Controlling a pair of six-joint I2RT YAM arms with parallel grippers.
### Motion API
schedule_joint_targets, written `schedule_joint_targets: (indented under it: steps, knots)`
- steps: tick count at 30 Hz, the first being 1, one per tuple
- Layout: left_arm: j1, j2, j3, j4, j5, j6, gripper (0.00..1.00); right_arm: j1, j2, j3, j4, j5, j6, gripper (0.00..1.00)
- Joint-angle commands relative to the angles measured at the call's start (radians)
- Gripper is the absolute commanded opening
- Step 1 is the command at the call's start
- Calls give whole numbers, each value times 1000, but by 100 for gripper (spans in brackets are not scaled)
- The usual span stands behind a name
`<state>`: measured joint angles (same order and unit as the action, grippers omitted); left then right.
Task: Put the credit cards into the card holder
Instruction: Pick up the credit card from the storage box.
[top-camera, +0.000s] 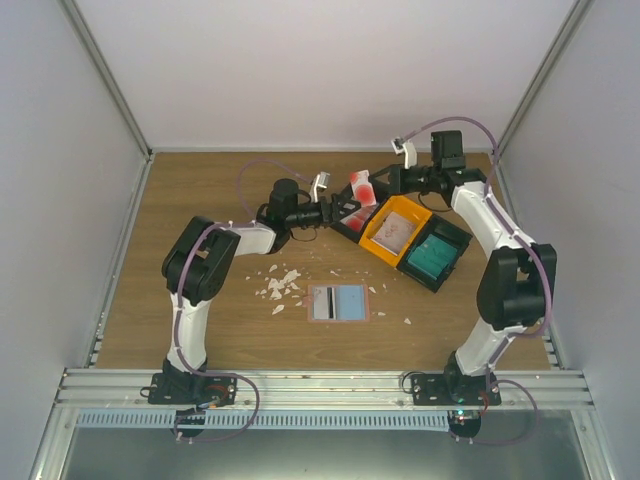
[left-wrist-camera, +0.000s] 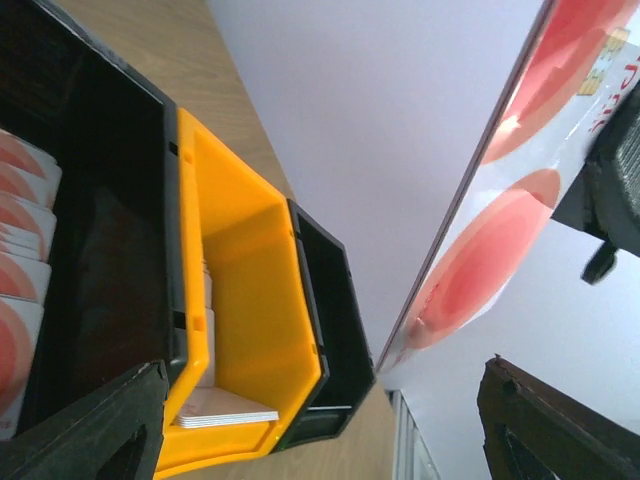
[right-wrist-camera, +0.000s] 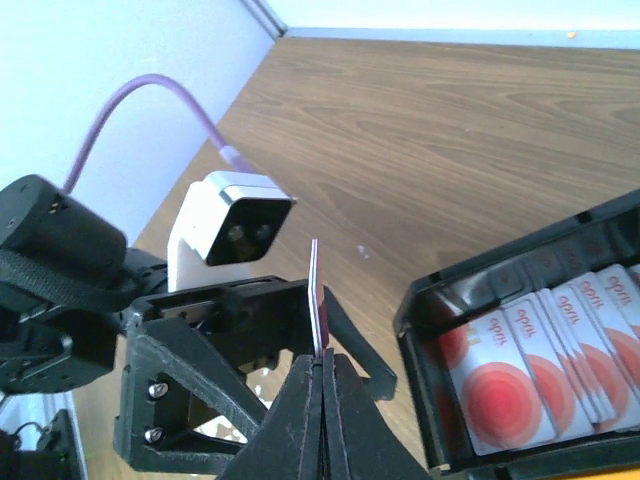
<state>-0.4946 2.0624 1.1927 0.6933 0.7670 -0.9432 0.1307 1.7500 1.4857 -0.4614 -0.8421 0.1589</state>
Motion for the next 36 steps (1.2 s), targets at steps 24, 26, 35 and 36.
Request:
schedule_joint_targets:
  steps: [24, 26, 35, 36]
  knots:
    - [-6, -51, -106, 370, 195, -206, 0, -6, -187, -350, 288, -258, 166, 30]
    - [-7, -83, -134, 381, 217, -275, 0, -6, -221, -392, 320, -267, 192, 37]
    - [-7, -236, -241, 249, 278, -478, 0, 14, -414, -607, 451, -266, 364, 46]
    - [-7, -247, -267, 273, 284, -516, 0, 20, -433, -630, 457, -259, 388, 46]
